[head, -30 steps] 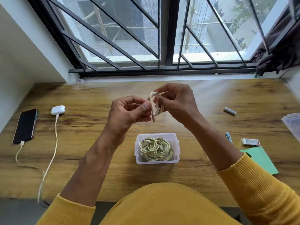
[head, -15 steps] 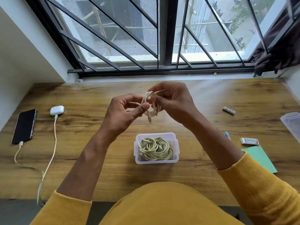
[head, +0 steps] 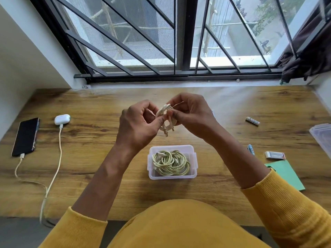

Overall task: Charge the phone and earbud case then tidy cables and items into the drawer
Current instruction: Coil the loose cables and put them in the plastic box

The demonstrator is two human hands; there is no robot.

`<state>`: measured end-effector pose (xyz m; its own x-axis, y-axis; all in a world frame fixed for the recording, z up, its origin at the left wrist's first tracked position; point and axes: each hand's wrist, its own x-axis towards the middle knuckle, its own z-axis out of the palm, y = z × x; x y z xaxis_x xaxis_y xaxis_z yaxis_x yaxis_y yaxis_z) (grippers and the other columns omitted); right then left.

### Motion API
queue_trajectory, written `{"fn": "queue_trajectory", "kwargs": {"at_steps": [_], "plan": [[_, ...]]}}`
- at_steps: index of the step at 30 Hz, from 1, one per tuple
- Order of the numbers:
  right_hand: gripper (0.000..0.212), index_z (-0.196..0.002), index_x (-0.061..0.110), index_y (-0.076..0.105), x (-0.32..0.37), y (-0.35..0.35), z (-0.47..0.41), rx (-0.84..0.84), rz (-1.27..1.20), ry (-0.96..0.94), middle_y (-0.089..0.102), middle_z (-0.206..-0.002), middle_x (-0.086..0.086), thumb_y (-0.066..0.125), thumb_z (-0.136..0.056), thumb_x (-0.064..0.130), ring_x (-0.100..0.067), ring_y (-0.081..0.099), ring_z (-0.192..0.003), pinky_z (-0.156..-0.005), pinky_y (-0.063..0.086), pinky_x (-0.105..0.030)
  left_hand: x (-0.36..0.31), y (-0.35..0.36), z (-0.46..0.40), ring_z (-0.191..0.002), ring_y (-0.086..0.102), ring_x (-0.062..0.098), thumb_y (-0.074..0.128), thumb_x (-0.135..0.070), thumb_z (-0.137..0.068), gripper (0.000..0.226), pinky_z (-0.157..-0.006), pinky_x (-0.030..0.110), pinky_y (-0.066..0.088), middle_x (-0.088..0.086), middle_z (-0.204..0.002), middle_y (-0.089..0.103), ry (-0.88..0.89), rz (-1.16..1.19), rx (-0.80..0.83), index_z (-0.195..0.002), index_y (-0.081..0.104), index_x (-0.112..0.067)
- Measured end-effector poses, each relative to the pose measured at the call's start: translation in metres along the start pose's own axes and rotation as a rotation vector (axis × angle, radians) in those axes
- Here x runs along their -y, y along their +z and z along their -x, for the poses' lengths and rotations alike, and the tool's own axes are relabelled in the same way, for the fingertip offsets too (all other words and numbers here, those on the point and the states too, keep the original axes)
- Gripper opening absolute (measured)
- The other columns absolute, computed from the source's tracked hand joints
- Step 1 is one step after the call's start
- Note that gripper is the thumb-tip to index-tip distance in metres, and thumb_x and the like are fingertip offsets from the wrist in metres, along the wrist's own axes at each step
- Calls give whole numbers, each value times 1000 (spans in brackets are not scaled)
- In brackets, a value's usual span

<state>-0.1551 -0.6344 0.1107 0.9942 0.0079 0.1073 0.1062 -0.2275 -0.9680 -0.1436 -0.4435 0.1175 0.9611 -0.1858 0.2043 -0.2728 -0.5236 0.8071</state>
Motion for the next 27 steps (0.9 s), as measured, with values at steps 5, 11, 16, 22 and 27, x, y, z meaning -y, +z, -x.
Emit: {"fn": "queue_trajectory", "kwargs": {"at_steps": [5, 11, 16, 22, 27], "plan": [[11, -94, 6, 72, -2, 2, 3, -40, 60, -32, 78, -78, -6, 81, -88, 7, -26, 78, -71, -66, 65, -54, -7, 4, 3, -60, 68, -2, 83, -25, -86, 17, -59, 31, 60, -11, -66, 70, 78, -196, -110, -85, 67, -24], [11, -95, 5, 68, -4, 5, 0, 4, 71, -21, 77, -78, -8, 78, -90, 3, -27, 77, -73, -69, 62, -57, -8, 11, 8, -61, 65, 13, 77, -23, -91, 18, -59, 30, 53, -6, -68, 65, 142, -312, -181, -96, 61, -20], [10, -98, -4, 63, -4, 5, -1, 60, -37, -23, 74, -81, -24, 71, -93, -5, -36, 75, -74, -70, 61, -57, -7, 17, 6, -66, 62, 24, 65, -18, -96, 12, -57, 35, 46, 0, -76, 66, 211, -388, -155, -108, 68, -17], [11, -102, -10, 59, 3, 0, -2, 184, -160, -35, 70, -80, -26, 67, -95, -11, -35, 69, -74, -69, 58, -48, -5, 20, 5, -77, 67, 30, 59, -21, -95, 19, -61, 33, 40, 6, -85, 73, 218, -429, -161, -106, 74, -17], [31, -108, -21, 55, 6, 1, 1, 272, -298, -45, 69, -88, -28, 69, -89, 0, -32, 67, -76, -70, 56, -34, -6, 11, 3, -78, 72, 23, 73, -30, -92, 18, -63, 29, 47, 2, -89, 79, 241, -398, -198, -105, 80, -20]]}}
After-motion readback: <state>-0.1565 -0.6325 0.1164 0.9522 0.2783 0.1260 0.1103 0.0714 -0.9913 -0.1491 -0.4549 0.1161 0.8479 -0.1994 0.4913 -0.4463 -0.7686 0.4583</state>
